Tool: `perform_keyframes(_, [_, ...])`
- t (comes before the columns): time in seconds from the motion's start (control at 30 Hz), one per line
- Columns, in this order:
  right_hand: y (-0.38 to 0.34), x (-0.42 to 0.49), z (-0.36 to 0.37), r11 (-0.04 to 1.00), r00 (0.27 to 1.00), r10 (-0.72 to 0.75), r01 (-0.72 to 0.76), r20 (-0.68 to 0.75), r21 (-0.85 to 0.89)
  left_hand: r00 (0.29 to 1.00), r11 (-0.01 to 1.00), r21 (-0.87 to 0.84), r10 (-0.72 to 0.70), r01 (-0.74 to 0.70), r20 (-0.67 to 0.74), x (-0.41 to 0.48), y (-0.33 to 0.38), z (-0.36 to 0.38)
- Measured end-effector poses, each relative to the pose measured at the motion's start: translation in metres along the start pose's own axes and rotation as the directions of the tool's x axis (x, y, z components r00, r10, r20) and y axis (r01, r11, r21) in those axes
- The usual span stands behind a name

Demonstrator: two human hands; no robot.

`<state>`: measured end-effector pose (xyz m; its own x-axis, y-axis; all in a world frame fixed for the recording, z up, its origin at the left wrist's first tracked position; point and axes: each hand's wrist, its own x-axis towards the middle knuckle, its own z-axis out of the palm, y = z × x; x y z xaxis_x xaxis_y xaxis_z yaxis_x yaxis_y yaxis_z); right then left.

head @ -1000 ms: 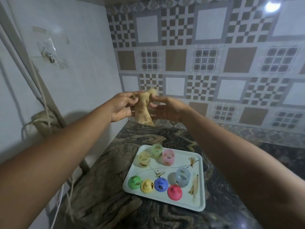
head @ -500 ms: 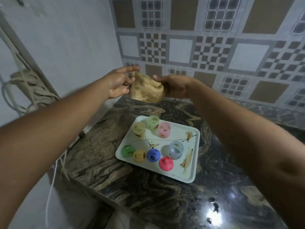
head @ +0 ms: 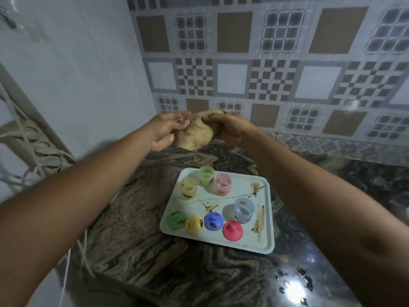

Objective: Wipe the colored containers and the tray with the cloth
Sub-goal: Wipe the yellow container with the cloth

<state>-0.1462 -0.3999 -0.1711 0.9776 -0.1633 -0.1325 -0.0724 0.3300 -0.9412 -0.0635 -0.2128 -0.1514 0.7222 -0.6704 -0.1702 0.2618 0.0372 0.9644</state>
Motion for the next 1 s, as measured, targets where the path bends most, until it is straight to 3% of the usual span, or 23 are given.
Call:
perform_keyframes(0.13, [-0.001, 0.001, 0.006, 0.999, 0.992, -0.01, 0.014, -0.129, 0.029, 0.994, 0.993, 0.107, 0.061, -0.051, -0.096, 0.002, 0.002, -0.011])
perform_keyframes(0.2, [-0.001, 0.001, 0.009, 0.998, 0.974, -0.014, 0.0, -0.228, -0.059, 0.986, 0.948, 0.315, 0.096, -0.049, -0.136, 0.001, 0.004, -0.015])
perform_keyframes(0.27, [0.001, 0.004, 0.012, 0.985, 0.939, -0.029, -0.031, -0.343, -0.168, 0.975, 0.839, 0.536, 0.184, -0.093, -0.12, 0.001, 0.001, -0.019])
perform_keyframes(0.33, [0.007, 0.008, 0.014, 0.943, 0.882, -0.121, -0.042, -0.456, -0.331, 0.94, 0.639, 0.744, 0.337, -0.196, -0.042, 0.004, -0.006, -0.023])
perform_keyframes(0.4, [0.014, 0.01, 0.015, 0.842, 0.872, -0.264, 0.0, -0.413, -0.539, 0.912, 0.472, 0.844, 0.408, -0.255, 0.047, 0.009, -0.015, -0.027])
perform_keyframes(0.43, [0.016, 0.008, 0.016, 0.777, 0.894, -0.295, 0.019, -0.337, -0.629, 0.916, 0.463, 0.848, 0.395, -0.257, 0.062, 0.011, -0.019, -0.027])
perform_keyframes(0.5, [0.021, 0.007, 0.014, 0.636, 0.953, -0.25, 0.028, -0.172, -0.771, 0.917, 0.396, 0.88, 0.388, -0.261, 0.098, 0.017, -0.029, -0.03])
perform_keyframes(0.6, [0.03, 0.009, 0.008, 0.479, 0.979, -0.198, 0.052, -0.051, -0.876, 0.885, 0.249, 0.927, 0.44, -0.28, 0.149, 0.028, -0.041, -0.032])
perform_keyframes(0.7, [0.04, 0.011, 0.004, 0.332, 0.985, -0.171, 0.09, 0.033, -0.939, 0.918, 0.269, 0.93, 0.373, -0.25, 0.139, 0.035, -0.05, -0.037])
perform_keyframes(0.83, [0.057, 0.018, -0.004, 0.086, 0.987, -0.159, 0.022, 0.008, -0.996, 0.94, 0.363, 0.902, 0.321, -0.233, 0.114, 0.037, -0.064, -0.037])
perform_keyframes(0.9, [0.066, 0.017, -0.007, 0.082, 0.989, -0.147, -0.014, -0.026, -0.997, 0.946, 0.413, 0.879, 0.302, -0.239, 0.115, 0.035, -0.069, -0.029])
perform_keyframes(1.0, [0.076, 0.013, -0.01, 0.198, 0.985, -0.17, 0.046, 0.012, -0.979, 0.947, 0.434, 0.863, 0.291, -0.257, 0.135, 0.033, -0.07, -0.02])
